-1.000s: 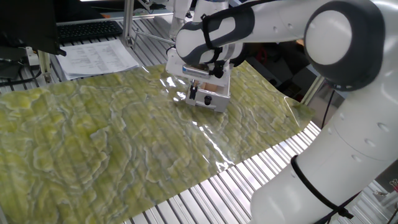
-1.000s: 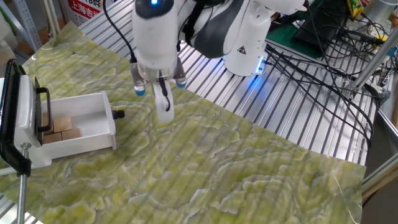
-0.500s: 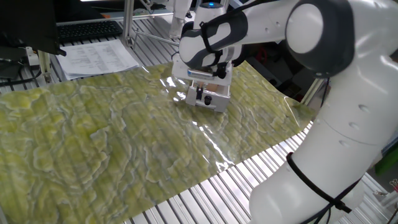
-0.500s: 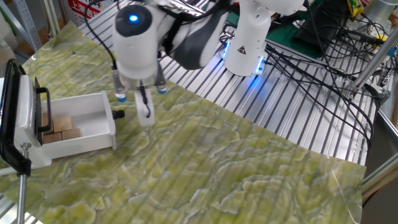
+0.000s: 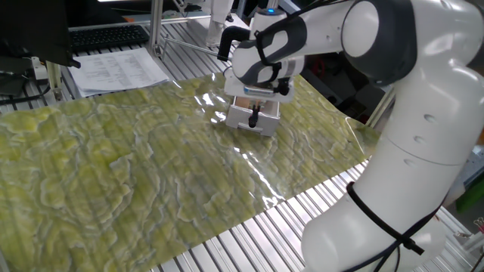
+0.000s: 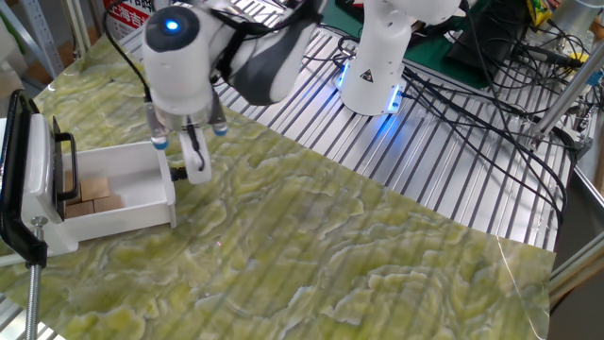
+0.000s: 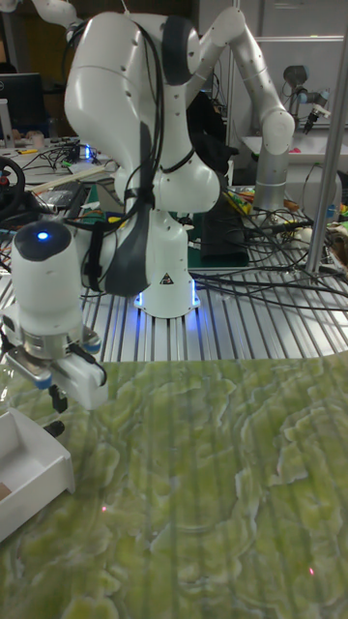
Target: Grasp the handle and close the drawer
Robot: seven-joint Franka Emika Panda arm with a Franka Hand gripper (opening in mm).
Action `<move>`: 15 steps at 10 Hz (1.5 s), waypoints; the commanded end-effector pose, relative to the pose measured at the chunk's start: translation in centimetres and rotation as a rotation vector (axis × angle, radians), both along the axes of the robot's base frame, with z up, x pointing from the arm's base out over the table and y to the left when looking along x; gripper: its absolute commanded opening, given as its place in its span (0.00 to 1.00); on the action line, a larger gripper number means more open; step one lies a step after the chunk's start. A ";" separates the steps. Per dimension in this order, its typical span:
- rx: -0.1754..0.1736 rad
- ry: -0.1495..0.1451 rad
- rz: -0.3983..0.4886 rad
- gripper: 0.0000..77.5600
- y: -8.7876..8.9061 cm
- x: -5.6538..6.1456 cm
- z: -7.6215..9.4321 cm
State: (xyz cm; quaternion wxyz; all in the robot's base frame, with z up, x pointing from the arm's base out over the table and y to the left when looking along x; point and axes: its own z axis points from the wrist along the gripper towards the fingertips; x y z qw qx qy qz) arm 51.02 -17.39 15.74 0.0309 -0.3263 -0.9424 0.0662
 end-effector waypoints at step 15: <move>-0.032 -0.102 0.021 0.00 -0.1 -0.1 -0.5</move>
